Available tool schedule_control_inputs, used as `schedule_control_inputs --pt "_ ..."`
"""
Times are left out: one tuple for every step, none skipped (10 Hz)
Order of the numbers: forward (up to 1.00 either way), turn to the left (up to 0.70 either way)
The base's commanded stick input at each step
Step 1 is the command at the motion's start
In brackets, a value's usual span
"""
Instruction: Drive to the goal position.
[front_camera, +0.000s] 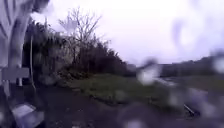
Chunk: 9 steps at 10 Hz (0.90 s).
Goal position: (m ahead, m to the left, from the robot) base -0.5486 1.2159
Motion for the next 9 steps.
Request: schedule_control_inputs --pt "0.0 -0.45" --pt "0.0 -0.45" --pt "0.0 -0.45" --pt "0.0 -0.45" --pt "0.0 -0.45" --pt "0.0 -0.45" --pt "0.0 -0.45" --pt "0.0 -0.45" --pt "0.0 -0.45"
